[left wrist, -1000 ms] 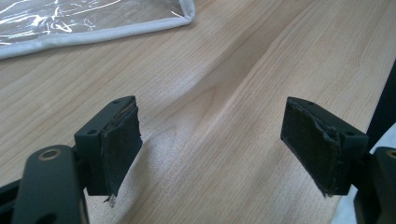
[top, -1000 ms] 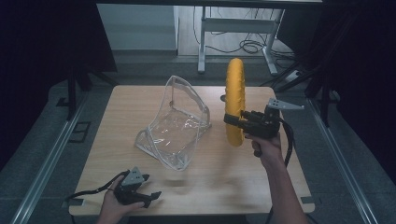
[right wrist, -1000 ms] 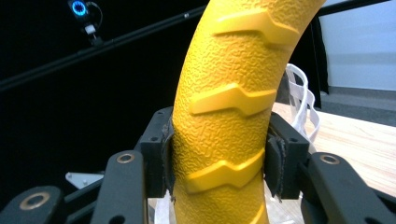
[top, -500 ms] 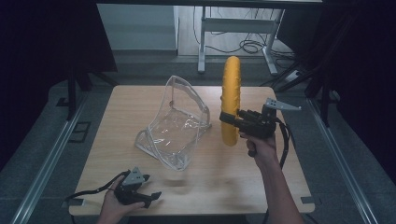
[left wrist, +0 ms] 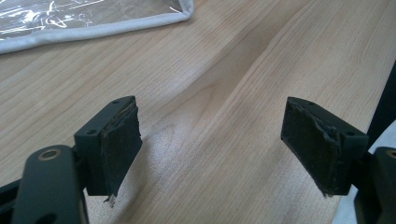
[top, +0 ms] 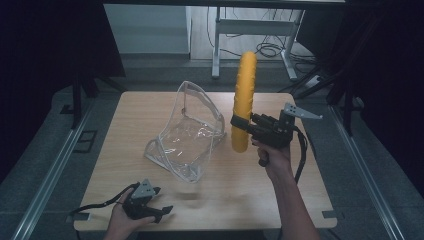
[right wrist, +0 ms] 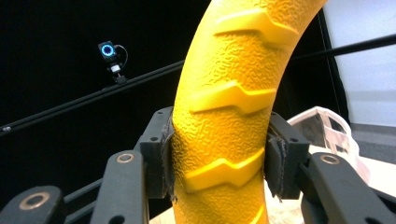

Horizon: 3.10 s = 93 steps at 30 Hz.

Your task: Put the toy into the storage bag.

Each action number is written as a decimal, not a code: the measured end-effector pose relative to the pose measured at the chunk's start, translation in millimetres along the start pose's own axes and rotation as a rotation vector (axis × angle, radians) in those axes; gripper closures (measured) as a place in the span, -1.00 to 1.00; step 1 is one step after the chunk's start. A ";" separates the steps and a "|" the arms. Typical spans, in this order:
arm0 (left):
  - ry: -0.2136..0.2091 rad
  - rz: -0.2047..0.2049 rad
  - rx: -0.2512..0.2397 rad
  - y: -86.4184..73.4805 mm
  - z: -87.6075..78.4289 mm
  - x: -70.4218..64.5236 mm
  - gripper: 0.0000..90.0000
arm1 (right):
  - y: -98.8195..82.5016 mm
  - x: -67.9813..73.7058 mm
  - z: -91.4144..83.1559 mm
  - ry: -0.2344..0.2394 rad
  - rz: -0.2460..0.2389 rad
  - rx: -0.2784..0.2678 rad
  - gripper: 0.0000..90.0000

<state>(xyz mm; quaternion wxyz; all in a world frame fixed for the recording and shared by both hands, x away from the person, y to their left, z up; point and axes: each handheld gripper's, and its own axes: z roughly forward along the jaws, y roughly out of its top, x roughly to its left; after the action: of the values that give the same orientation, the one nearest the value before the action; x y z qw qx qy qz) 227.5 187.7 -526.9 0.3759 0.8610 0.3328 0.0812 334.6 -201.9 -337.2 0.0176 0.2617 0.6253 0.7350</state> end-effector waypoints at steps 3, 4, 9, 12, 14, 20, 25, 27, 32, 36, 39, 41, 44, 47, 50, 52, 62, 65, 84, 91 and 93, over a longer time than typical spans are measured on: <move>0.000 0.001 0.002 -0.1 0.2 -0.1 -0.56 | 2.1 3.4 1.5 0.008 -0.004 -0.014 0.14; -0.001 0.001 0.002 -0.1 0.2 -0.1 -0.56 | 3.3 5.4 2.3 0.012 -0.008 -0.021 0.13; 0.001 0.007 0.004 -0.2 -1.4 0.0 -0.56 | 11.5 17.8 8.2 0.038 -0.037 -0.048 0.13; 0.003 0.004 0.001 0.0 -1.9 0.1 -0.56 | 13.7 20.9 10.4 0.046 -0.039 -0.054 0.13; 0.005 0.005 0.001 0.1 -2.4 0.2 -0.56 | 15.6 23.3 13.1 0.056 -0.045 -0.061 0.13; 0.006 0.001 -0.004 0.5 -2.9 0.6 -0.56 | 19.3 28.7 18.6 0.092 -0.034 -0.076 0.13; 0.003 0.006 0.003 0.0 -2.1 0.3 -0.56 | 25.5 36.4 23.4 0.100 -0.059 -0.082 0.13; 0.005 0.006 0.003 0.0 -2.4 0.2 -0.56 | 26.9 37.9 24.8 0.101 -0.063 -0.084 0.13; 0.004 0.004 -0.001 -0.1 -2.4 0.1 -0.56 | 34.8 47.7 32.6 0.119 -0.078 -0.090 0.13; 0.000 0.000 -0.004 -0.1 -1.9 -0.2 -0.56 | 38.1 52.9 35.8 0.133 -0.087 -0.095 0.13; -0.002 -0.004 -0.006 0.0 -1.5 -0.3 -0.56 | 40.7 58.5 40.3 0.151 -0.096 -0.095 0.13; -0.002 -0.003 -0.005 0.0 -1.4 -0.2 -0.56 | 40.9 59.5 41.6 0.156 -0.097 -0.097 0.13; -0.001 -0.002 -0.004 0.1 -1.5 -0.1 -0.56 | 40.8 62.0 46.5 0.168 -0.096 -0.099 0.13; 0.000 -0.001 -0.004 0.1 -1.5 0.0 -0.56 | 39.8 63.1 51.8 0.182 -0.095 -0.092 0.13; 0.000 0.001 -0.002 -0.2 -1.4 -0.2 -0.56 | 37.0 63.6 59.2 0.195 -0.087 -0.081 0.13; 0.000 0.002 -0.002 -0.3 -1.6 -0.2 -0.56 | 35.1 63.6 63.0 0.205 -0.081 -0.076 0.13; 0.001 0.013 0.006 -0.7 -1.6 0.1 -0.56 | 23.9 65.0 82.3 0.240 -0.062 -0.051 0.13; 0.002 0.014 0.006 -0.8 -1.6 0.1 -0.56 | 21.5 65.8 87.2 0.249 -0.052 -0.046 0.13; 0.004 0.019 0.010 -1.2 -1.9 -0.1 -0.56 | 6.6 63.7 107.4 0.273 -0.024 -0.010 0.13; 0.003 0.021 0.012 -1.4 -1.4 -0.2 -0.56 | -1.6 59.2 112.5 0.264 -0.008 -0.001 0.13; 0.003 0.021 0.012 -1.5 -1.5 -0.4 -0.56 | -5.2 57.1 115.1 0.264 0.000 0.005 0.13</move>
<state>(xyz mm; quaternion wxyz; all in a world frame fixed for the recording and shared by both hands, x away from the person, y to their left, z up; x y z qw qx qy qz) 225.8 189.1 -526.9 0.3695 0.8664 0.3250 0.0845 330.6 -75.9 -312.0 -0.0655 0.1629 0.6241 0.7613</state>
